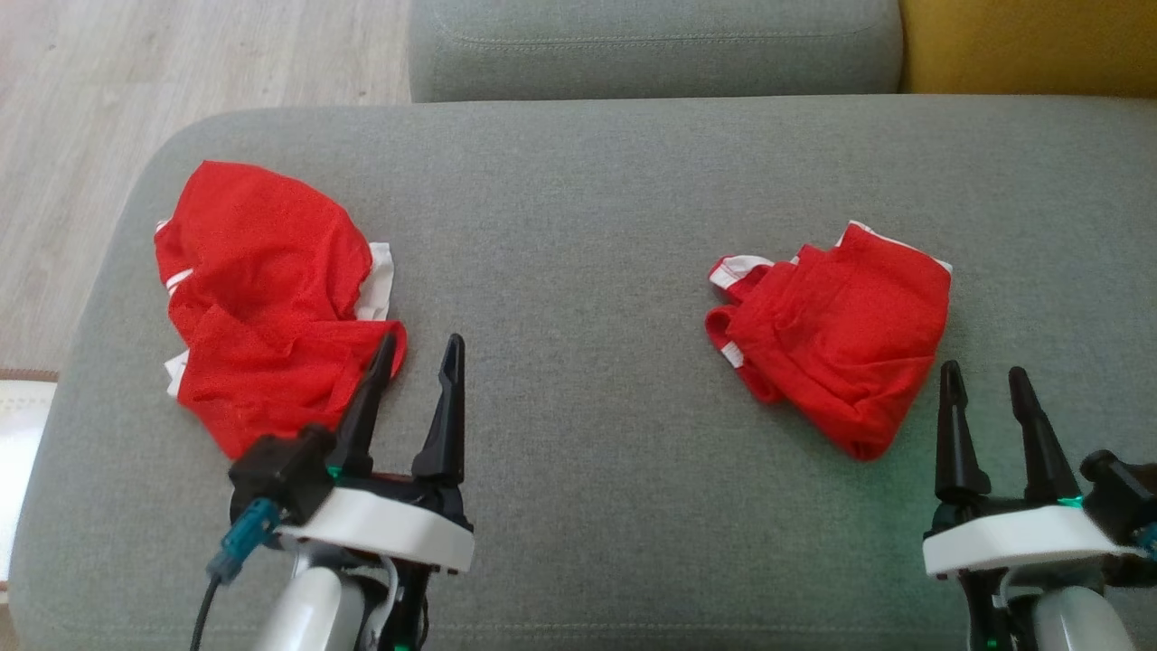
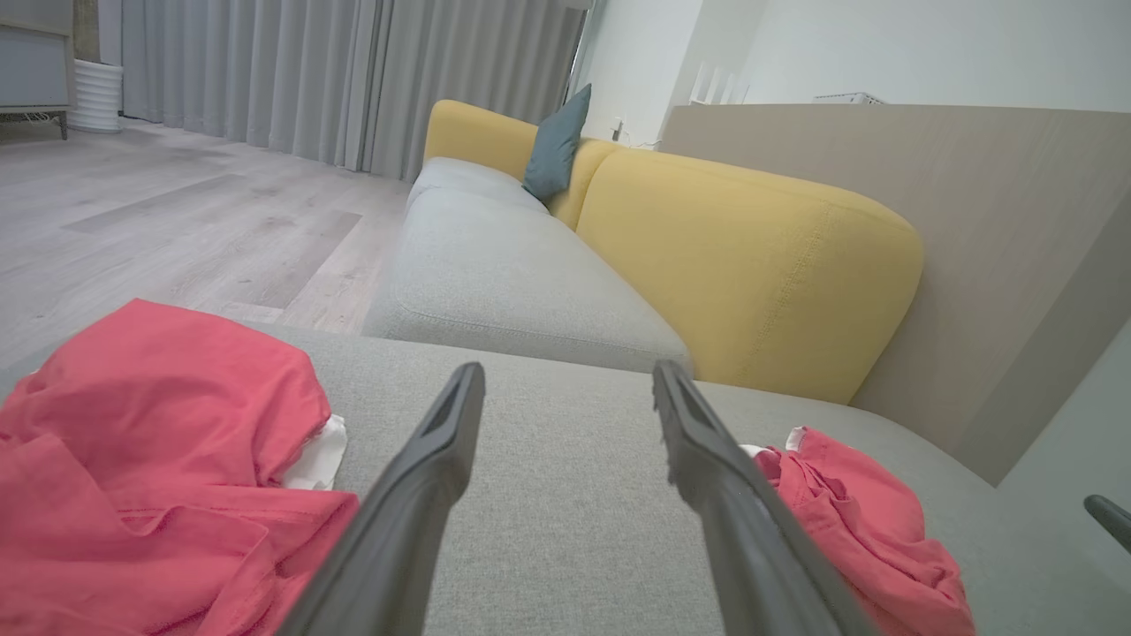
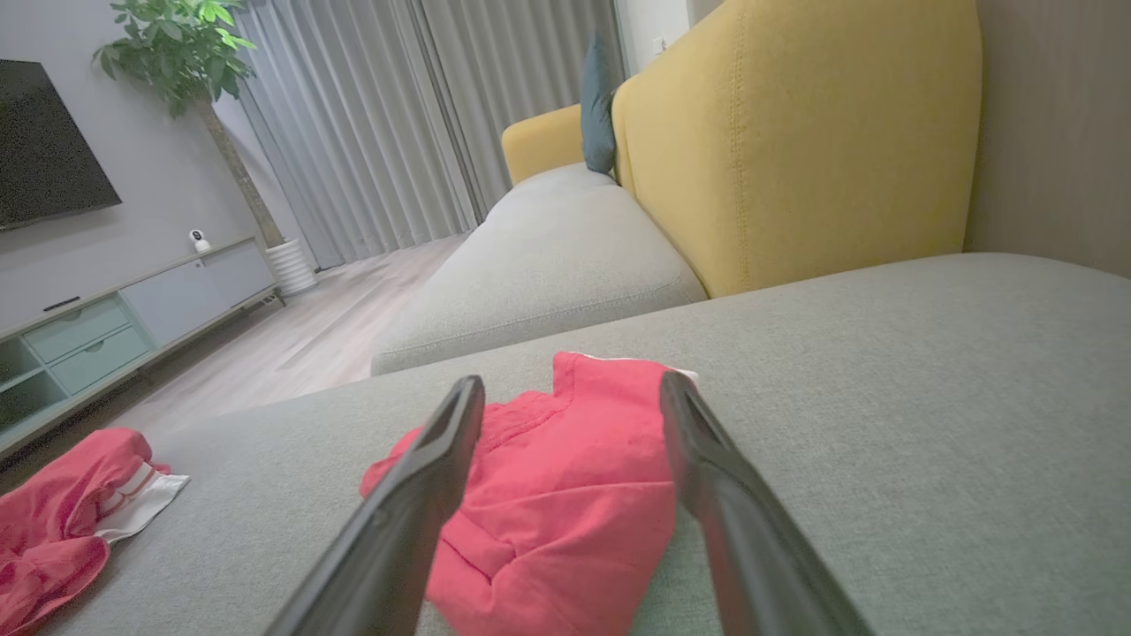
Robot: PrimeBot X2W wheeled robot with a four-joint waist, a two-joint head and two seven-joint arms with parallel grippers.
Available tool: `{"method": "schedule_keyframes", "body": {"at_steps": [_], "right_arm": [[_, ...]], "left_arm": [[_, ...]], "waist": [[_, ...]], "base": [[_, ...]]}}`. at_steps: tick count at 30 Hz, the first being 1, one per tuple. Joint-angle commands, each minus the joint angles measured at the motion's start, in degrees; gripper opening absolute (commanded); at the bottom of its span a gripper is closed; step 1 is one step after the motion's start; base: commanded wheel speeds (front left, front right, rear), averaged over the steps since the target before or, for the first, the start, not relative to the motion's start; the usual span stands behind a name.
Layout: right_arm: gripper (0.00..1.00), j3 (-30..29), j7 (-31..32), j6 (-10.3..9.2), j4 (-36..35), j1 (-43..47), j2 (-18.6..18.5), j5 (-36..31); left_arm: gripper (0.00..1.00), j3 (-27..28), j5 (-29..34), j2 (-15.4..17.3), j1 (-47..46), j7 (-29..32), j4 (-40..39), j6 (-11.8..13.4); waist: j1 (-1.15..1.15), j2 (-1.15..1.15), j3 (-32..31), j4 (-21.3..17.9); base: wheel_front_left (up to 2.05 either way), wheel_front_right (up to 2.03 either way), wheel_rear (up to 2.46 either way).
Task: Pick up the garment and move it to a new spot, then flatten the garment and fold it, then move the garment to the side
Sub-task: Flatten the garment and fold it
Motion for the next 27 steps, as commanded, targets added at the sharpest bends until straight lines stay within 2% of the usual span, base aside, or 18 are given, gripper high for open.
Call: {"method": "schedule_keyframes", "body": {"at_steps": [1,13,23,27], "right_arm": [[1.0,1.2,-0.7,0.22,-1.4,-2.2,-0.3,0.3],[1.0,0.8,0.2,0.22,1.0,-7.0,-0.3,-3.3],[1.0,-2.6,6.8,0.22,9.4,-17.7,-0.3,-7.1],[1.0,-4.3,7.5,0.22,14.3,-21.5,-0.3,-7.6]], "left_arm": [[1.0,1.3,-0.1,0.3,-1.7,-0.5,-2.2,-0.1],[1.0,0.0,-0.1,0.3,-2.2,-0.5,-1.3,-0.7],[1.0,-0.5,-0.2,0.3,-4.0,-0.5,-0.4,-1.4],[1.0,-0.7,-0.5,0.3,-5.0,-0.5,-0.2,-1.6]], "waist": [[0.0,0.0,0.1,0.2],[0.0,0.0,1.7,2.4],[0.0,0.0,5.1,5.8],[0.0,0.0,6.6,7.3]], "base": [[0.0,0.0,0.0],[0.0,0.0,0.0],[0.0,0.0,0.0],[0.0,0.0,0.0]]}}
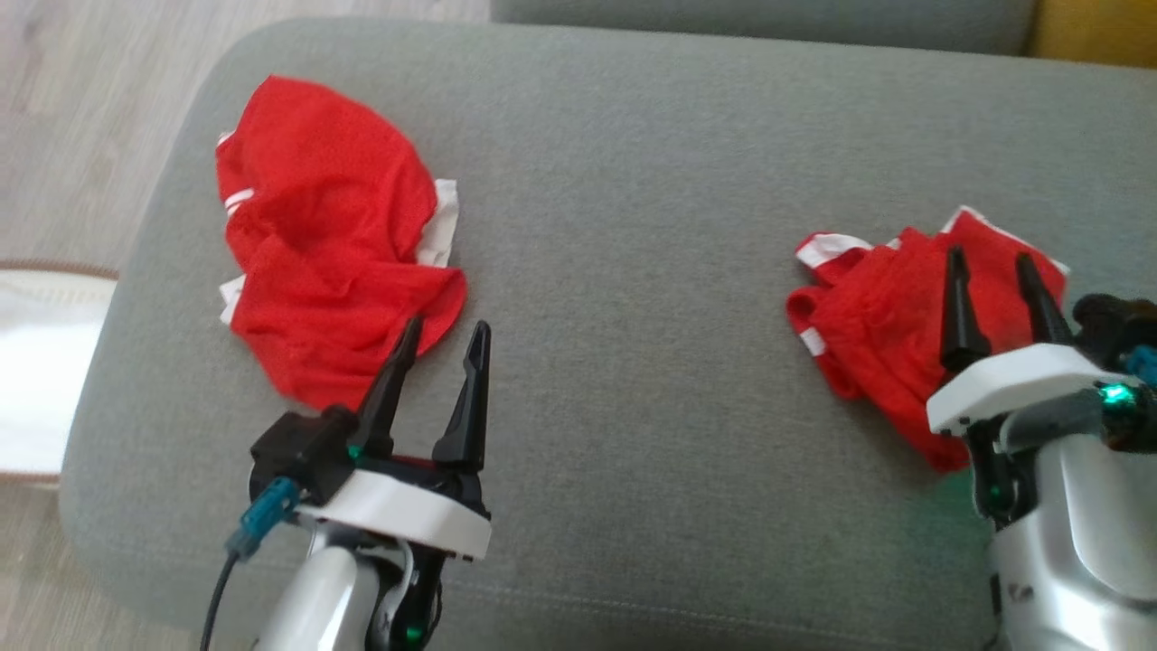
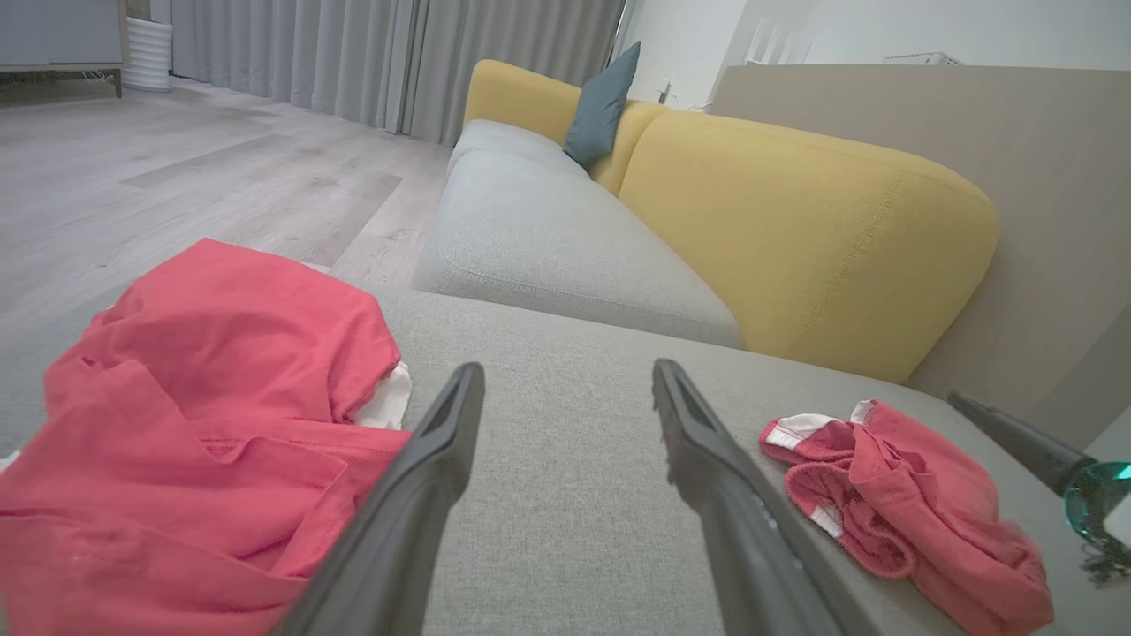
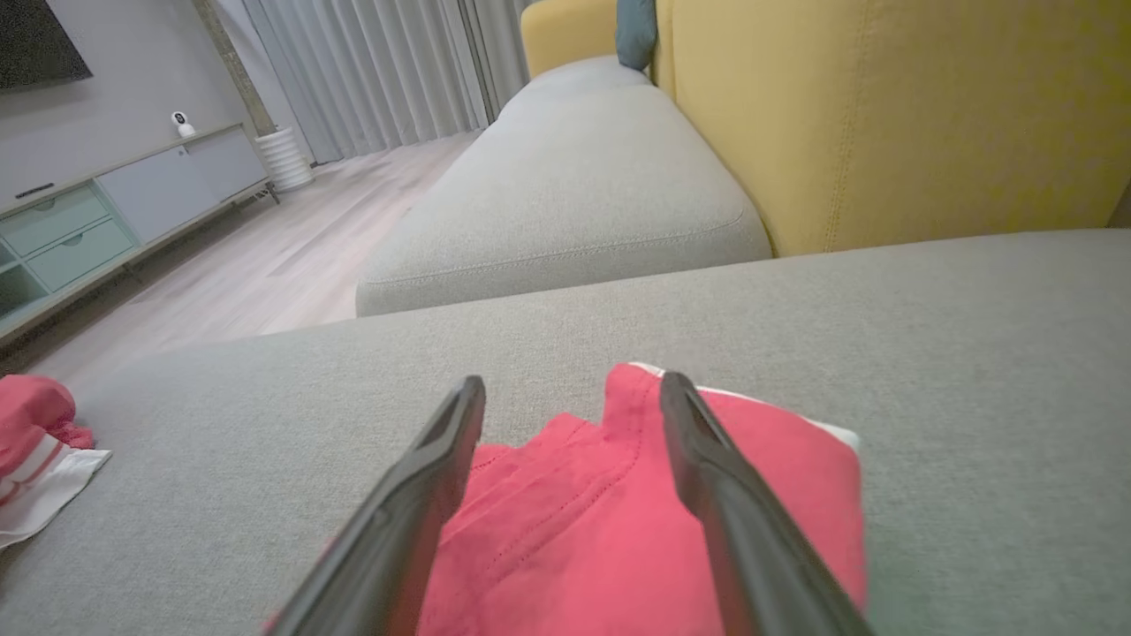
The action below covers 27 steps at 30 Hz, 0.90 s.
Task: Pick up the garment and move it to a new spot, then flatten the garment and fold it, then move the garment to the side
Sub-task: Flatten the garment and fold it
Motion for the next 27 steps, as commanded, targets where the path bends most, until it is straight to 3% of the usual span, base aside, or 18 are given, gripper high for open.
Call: {"method": "schedule_keyframes", "body": {"at_steps": [1,5,6,7,8,21,27], "right_arm": [[1.0,1.1,-0.4,0.22,0.2,-2.3,-0.2,0.0],[0.98,1.0,-2.6,0.22,6.0,-3.9,-0.2,0.0],[0.79,0.9,-3.2,0.22,7.5,-4.2,-0.2,0.0],[0.49,0.8,-3.9,0.22,9.0,-4.5,-0.2,-0.2],[0.0,0.7,-4.7,0.22,10.4,-4.9,-0.2,-0.4],[0.0,2.2,-10.5,0.22,23.8,-9.9,-0.2,-4.4],[0.0,2.3,-11.5,0.22,26.5,-11.3,-0.2,-4.2]], "left_arm": [[1.0,1.2,-0.5,0.2,-2.8,-0.5,-1.4,-0.4],[1.0,0.9,-0.7,0.2,-3.6,-0.5,-1.4,-0.4],[1.0,0.9,-0.7,0.2,-3.8,-0.5,-1.3,-0.5],[1.0,0.9,-0.7,0.2,-3.9,-0.5,-1.3,-0.5],[1.0,0.9,-0.7,0.2,-4.1,-0.5,-1.3,-0.6],[1.0,0.6,-1.2,0.2,-5.6,-0.5,-1.2,-0.6],[1.0,0.8,-1.3,0.2,-5.6,-0.5,-0.8,-0.5]], "waist": [[-0.01,0.0,1.2,1.3],[-0.01,0.0,2.8,2.7],[-0.01,0.0,3.1,3.0],[-0.01,0.0,3.5,3.2],[-0.01,0.0,3.9,3.5],[-0.01,0.0,6.4,4.3],[-0.01,0.0,5.8,3.6]], "base": [[0.0,0.0,0.0],[0.0,0.0,0.0],[0.0,0.0,0.0],[0.0,0.0,0.0],[0.0,0.0,0.0],[0.0,0.0,0.0],[0.0,0.0,0.0]]}}
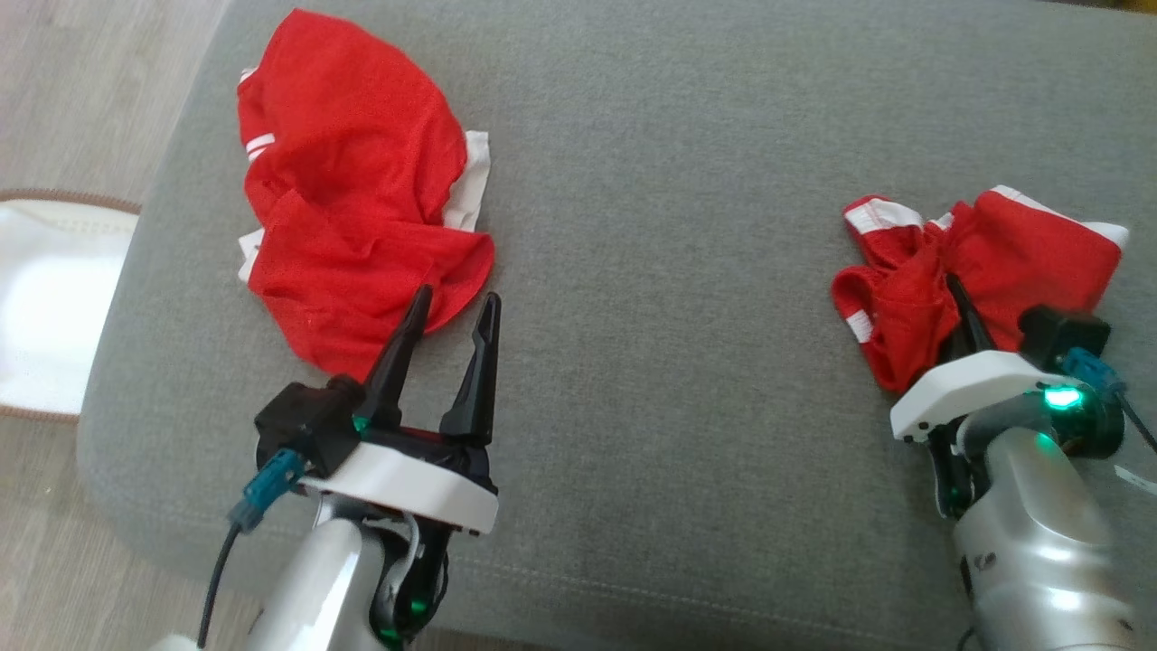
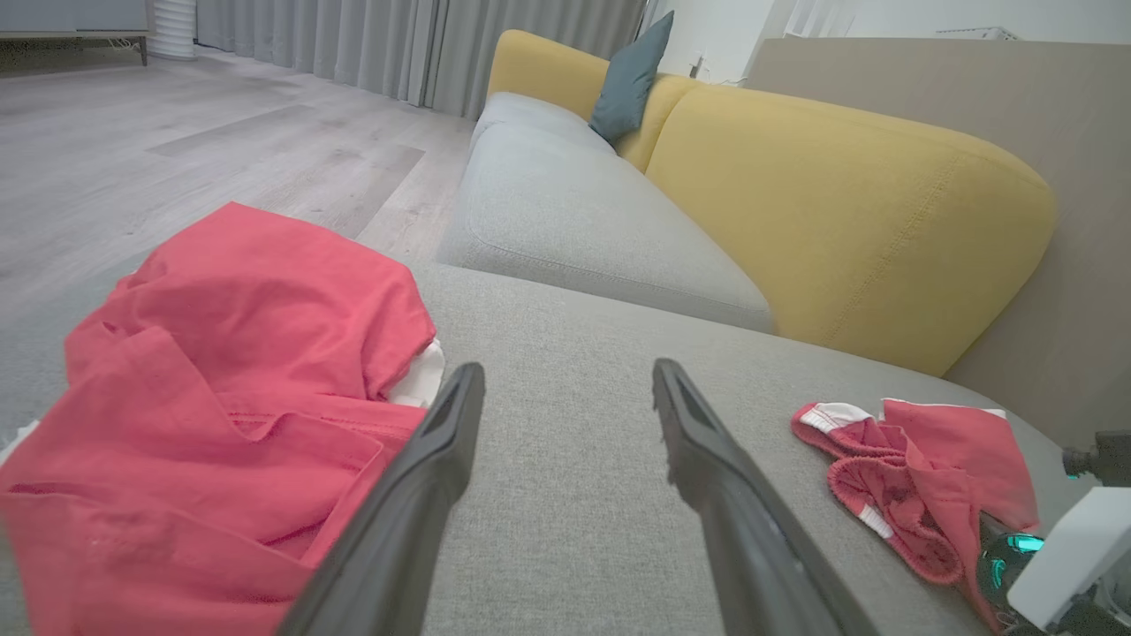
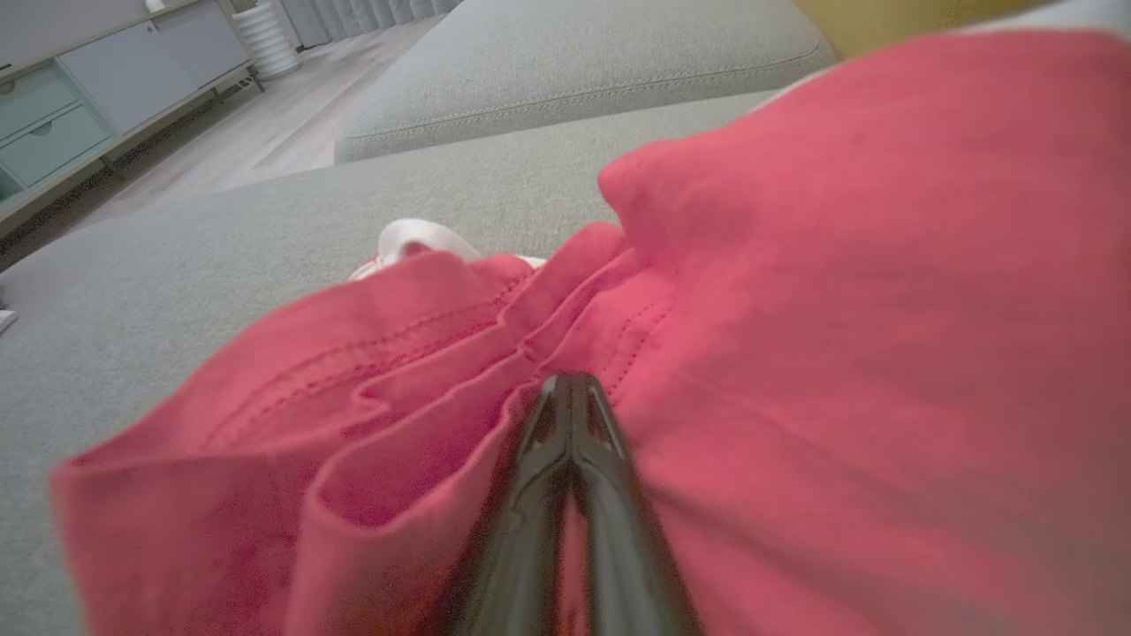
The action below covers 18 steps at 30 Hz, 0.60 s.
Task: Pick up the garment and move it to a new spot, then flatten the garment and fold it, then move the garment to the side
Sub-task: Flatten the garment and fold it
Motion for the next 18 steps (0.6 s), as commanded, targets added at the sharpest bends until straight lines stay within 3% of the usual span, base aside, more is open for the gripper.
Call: {"method": "schedule_keyframes", "body": {"at_steps": [1,8,17,18], "right_arm": [[0.0,1.8,-0.3,0.22,0.0,-1.2,0.7,0.0],[0.0,3.9,-0.9,0.22,-4.0,-0.8,0.7,2.5],[0.0,5.1,-0.7,0.22,-19.9,8.1,0.7,3.5],[0.31,4.9,-0.5,0.22,-21.7,9.3,0.7,3.0]], "left_arm": [[1.0,2.1,-0.1,0.3,-2.0,-0.5,-1.7,0.0],[1.0,2.7,0.4,0.3,-1.0,-0.5,-1.5,0.2],[1.0,3.6,1.0,0.3,1.0,-0.5,-3.0,0.9],[1.0,3.6,1.0,0.3,1.1,-0.5,-3.1,0.9]], "waist": [[0.0,0.0,-0.5,-0.5],[0.0,0.0,-4.0,-3.4],[0.0,0.0,-9.2,-8.0],[0.0,0.0,-9.5,-8.3]], "base": [[0.0,0.0,0.0],[0.0,0.0,0.0],[0.0,0.0,0.0],[0.0,0.0,0.0]]}}
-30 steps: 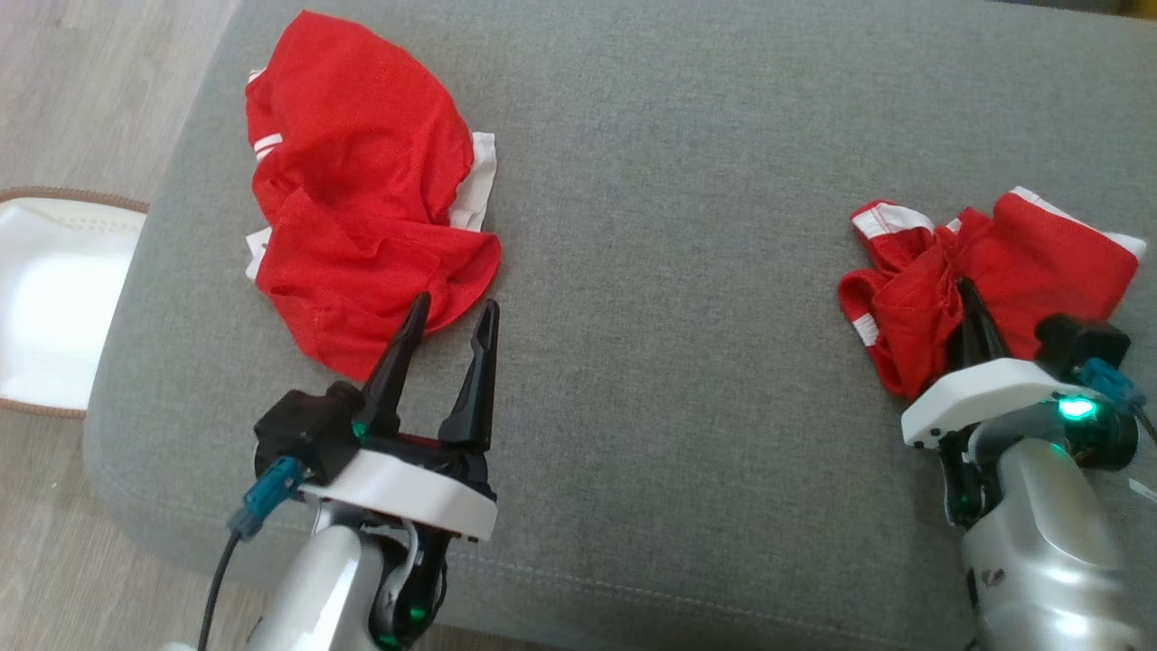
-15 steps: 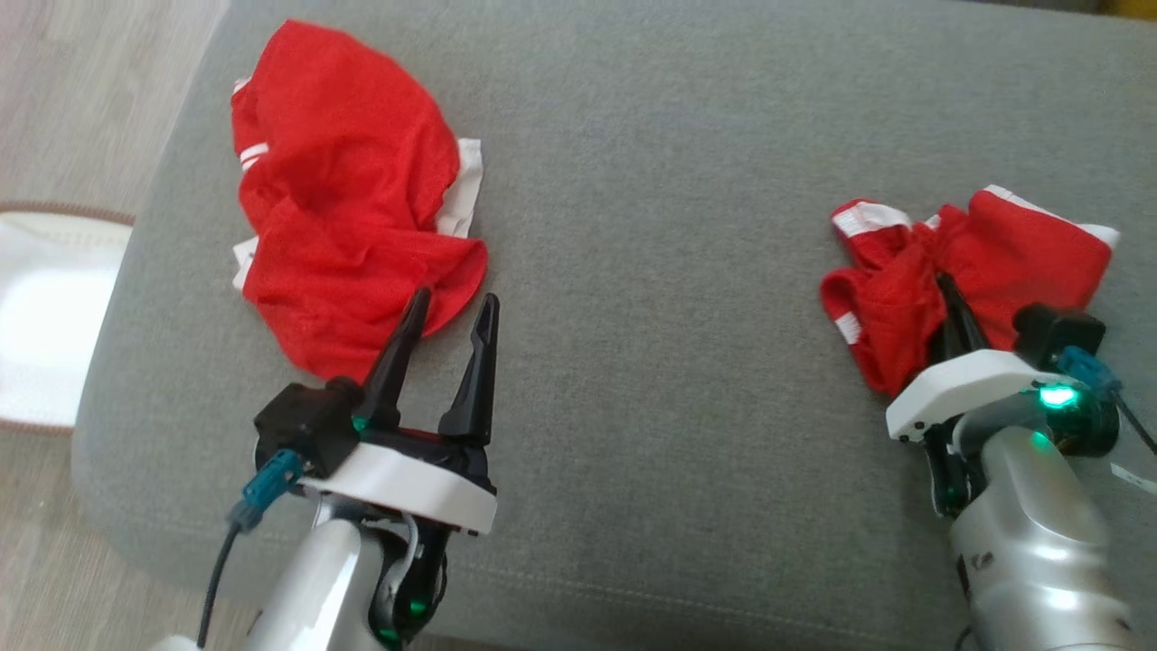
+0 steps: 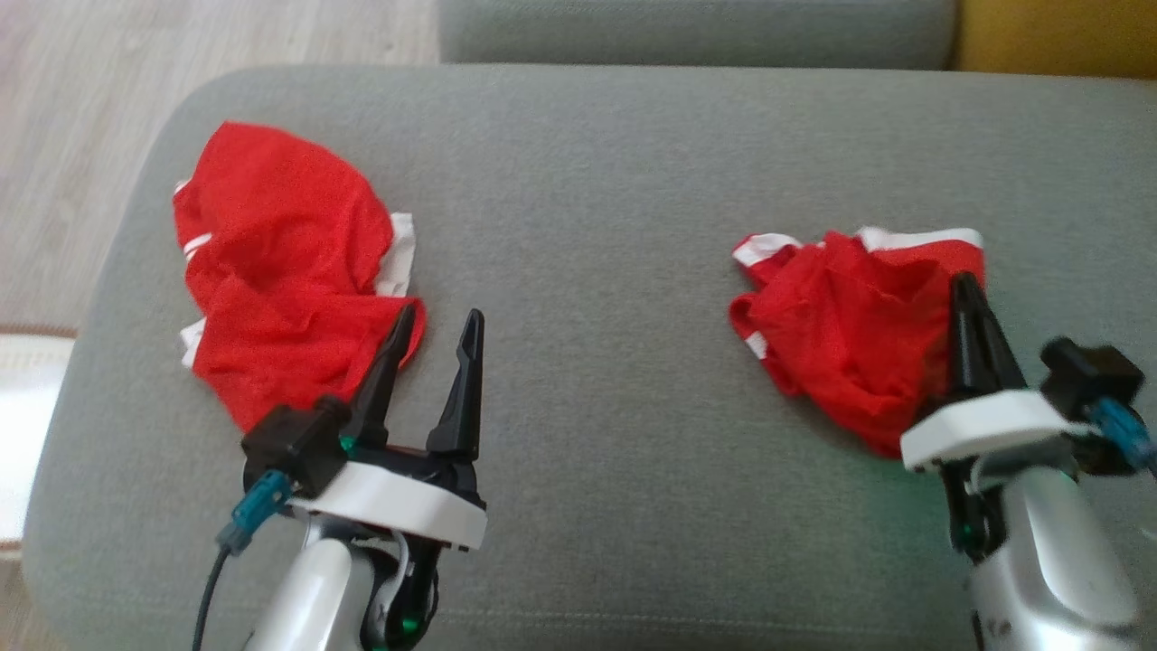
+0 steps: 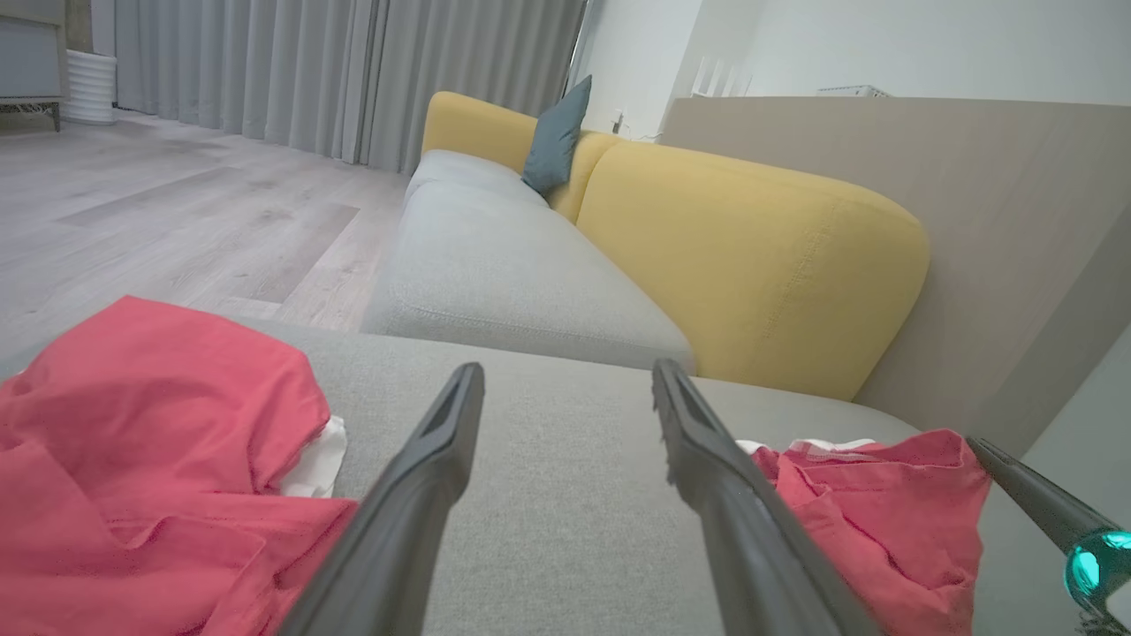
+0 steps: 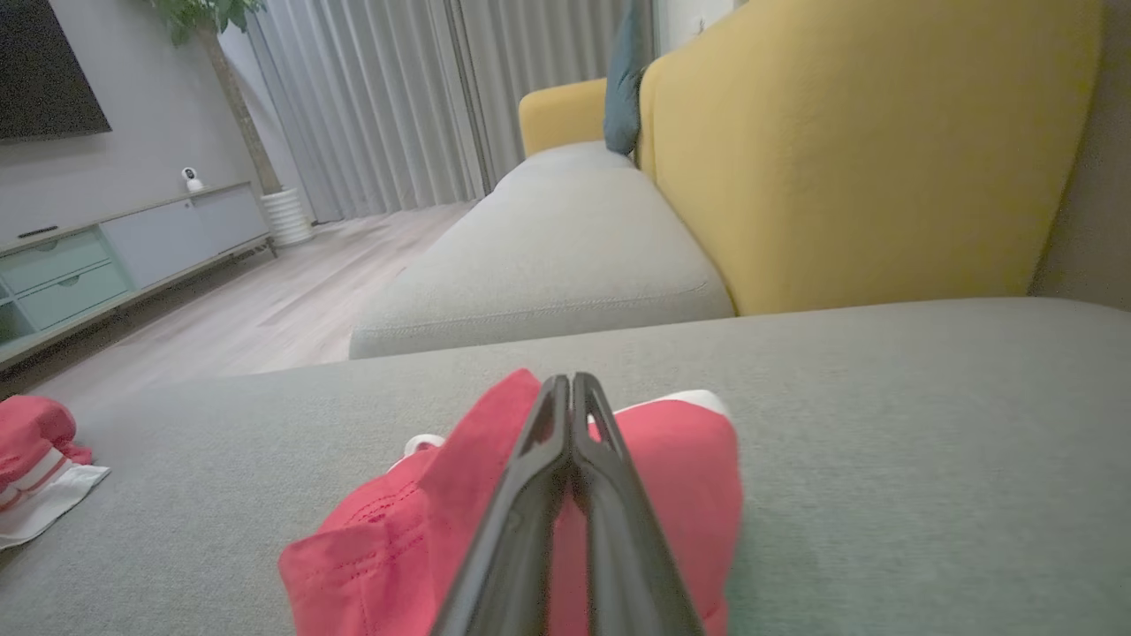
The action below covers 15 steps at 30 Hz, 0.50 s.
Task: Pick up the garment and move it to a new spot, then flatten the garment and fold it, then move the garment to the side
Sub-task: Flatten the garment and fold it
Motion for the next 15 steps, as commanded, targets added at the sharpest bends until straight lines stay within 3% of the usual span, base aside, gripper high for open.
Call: {"method": "schedule_keyframes", "body": {"at_steps": [1,2,6,15], "right_arm": [[0.73,0.9,0.0,0.22,-3.7,0.0,0.3,-0.7],[1.0,0.6,0.2,0.22,-5.6,1.2,0.3,-0.8],[1.0,1.5,1.8,0.22,-13.1,6.8,0.3,1.4],[1.0,2.3,3.1,0.22,-21.0,11.1,0.3,3.4]], "left_arm": [[1.0,2.0,0.3,0.3,-1.3,-0.5,-2.5,0.4],[1.0,2.1,0.3,0.3,-1.2,-0.5,-2.7,0.4],[1.0,1.8,0.3,0.3,-0.6,-0.5,-3.1,0.6],[1.0,1.7,0.4,0.3,-0.3,-0.5,-3.0,0.5]], "waist": [[0.0,0.0,-1.1,-1.2],[0.0,0.0,-1.2,-1.5],[0.0,0.0,-1.8,-3.0],[0.0,0.0,-1.7,-3.9]], "base": [[0.0,0.0,0.0],[0.0,0.0,0.0],[0.0,0.0,0.0],[0.0,0.0,0.0]]}}
